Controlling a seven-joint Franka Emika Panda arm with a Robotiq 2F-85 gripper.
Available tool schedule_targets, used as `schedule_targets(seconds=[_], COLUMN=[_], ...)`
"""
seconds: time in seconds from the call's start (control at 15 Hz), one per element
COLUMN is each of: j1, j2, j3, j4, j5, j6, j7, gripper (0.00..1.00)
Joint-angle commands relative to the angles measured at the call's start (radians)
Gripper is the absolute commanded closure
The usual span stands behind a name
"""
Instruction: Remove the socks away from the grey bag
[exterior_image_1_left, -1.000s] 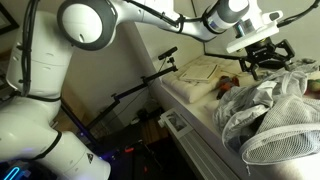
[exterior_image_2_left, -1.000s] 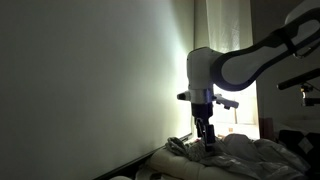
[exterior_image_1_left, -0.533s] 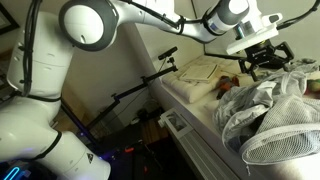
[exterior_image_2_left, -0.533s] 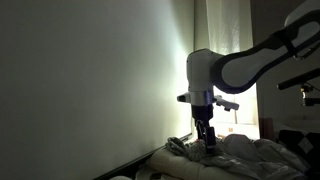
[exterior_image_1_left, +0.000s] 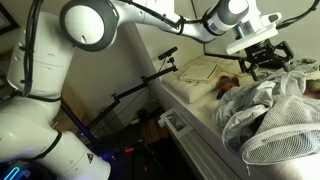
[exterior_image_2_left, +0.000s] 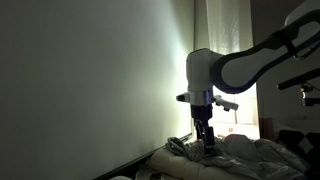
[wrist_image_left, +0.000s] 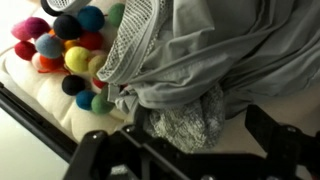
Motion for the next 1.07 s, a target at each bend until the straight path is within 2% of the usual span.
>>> schedule_targets(seconds=[0.0, 0.07, 0.67, 1.0], j1=[0.008, 0.01, 0.016, 0.037], j2=[-0.006, -0.004, -0.017, -0.065], j3=[-0.011, -0.013, -0.01, -0.019], j4=[0.007, 0.008, -0.008, -0.045], j5=[-0.004, -0.008, -0.014, -0.034], j6=[0.01, 0.012, 0.016, 0.03], j7=[0.022, 0.018, 0.01, 0.032], gripper=[0.25, 0.26, 0.96, 0.96])
